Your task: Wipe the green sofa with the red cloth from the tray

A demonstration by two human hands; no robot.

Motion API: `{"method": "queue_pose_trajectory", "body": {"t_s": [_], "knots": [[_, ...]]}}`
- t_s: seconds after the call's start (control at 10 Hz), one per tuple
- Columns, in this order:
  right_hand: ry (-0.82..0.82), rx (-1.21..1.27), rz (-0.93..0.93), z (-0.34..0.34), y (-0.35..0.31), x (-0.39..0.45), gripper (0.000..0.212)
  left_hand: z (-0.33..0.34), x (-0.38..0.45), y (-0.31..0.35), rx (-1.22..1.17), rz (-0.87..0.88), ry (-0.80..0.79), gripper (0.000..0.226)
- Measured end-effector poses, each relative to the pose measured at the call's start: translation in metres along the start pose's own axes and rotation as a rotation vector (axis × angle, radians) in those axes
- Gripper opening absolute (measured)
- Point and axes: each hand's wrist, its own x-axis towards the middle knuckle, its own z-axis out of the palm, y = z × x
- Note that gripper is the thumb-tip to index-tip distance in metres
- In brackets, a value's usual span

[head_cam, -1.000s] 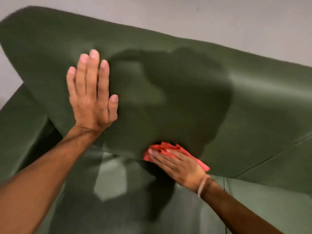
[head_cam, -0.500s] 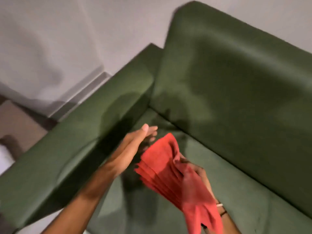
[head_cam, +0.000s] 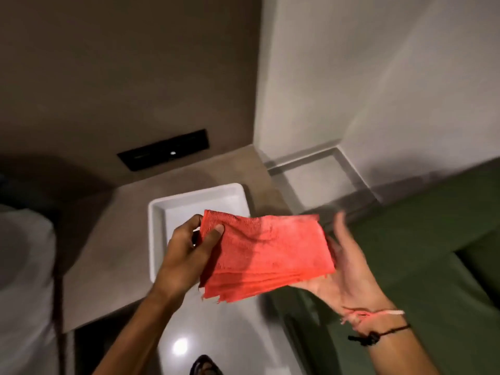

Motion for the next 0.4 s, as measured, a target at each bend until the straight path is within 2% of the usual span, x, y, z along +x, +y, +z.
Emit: {"method": "queue_pose_trajectory", "body": {"t_s": [0.1,0.2,0.3,0.4], "knots": [[0.388,-0.557,-0.202,0.035,0.017,0.091,0.037,-0.047,0.036,-0.031,0.004,-0.066,0.133,0.004],[0.657,-0.667,-0.197,0.029,0.047,0.165,0.031,-0.074,0.08,-0.066,-0.026,-0.188,0.18,0.017],[0.76,-0.529,-0.011,0.036,0.053,0.209,0.047,-0.083,0.118,-0.101,0.071,-0.306,0.192,0.037],[0.686,-0.483,0.08,0.039,0.048,0.227,0.026,-0.082,0.137,-0.124,0.122,-0.421,0.171,0.06]]}}
